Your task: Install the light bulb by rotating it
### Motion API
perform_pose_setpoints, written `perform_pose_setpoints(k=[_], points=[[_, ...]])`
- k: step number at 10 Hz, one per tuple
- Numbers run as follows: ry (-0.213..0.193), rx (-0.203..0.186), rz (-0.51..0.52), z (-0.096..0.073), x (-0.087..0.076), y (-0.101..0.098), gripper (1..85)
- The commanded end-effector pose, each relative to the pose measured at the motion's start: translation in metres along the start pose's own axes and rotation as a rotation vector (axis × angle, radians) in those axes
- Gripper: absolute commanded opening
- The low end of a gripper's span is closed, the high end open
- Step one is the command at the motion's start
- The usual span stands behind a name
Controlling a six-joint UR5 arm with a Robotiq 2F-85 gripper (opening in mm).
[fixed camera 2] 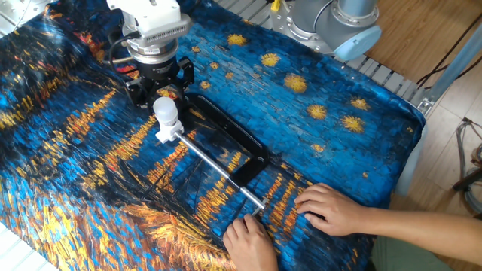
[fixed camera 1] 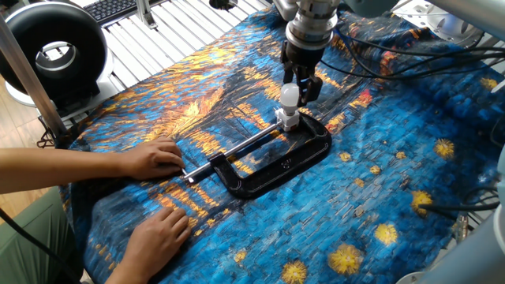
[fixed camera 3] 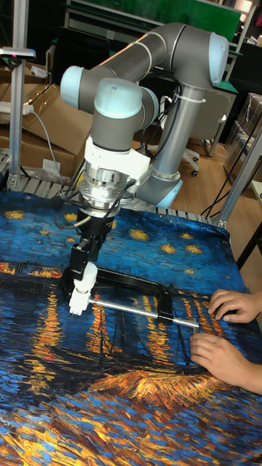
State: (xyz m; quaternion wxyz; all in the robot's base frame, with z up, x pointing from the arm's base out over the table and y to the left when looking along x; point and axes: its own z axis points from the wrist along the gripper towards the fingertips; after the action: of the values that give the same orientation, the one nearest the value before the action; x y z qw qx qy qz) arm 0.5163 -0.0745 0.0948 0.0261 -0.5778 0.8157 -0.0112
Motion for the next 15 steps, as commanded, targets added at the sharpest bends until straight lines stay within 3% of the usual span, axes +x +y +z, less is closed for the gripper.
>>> perform_pose_setpoints(k=[1,7,15], points=[[-0.018,-0.014,0.003,0.0009,-0.0029,0.0011,70.7],[-0.035,-0.031,-0.013,0.0009,-0.0105,0.0044,69.3],[-0.018,-0.032,-0.006,0.0008,-0.0054,0.0035,61.3]])
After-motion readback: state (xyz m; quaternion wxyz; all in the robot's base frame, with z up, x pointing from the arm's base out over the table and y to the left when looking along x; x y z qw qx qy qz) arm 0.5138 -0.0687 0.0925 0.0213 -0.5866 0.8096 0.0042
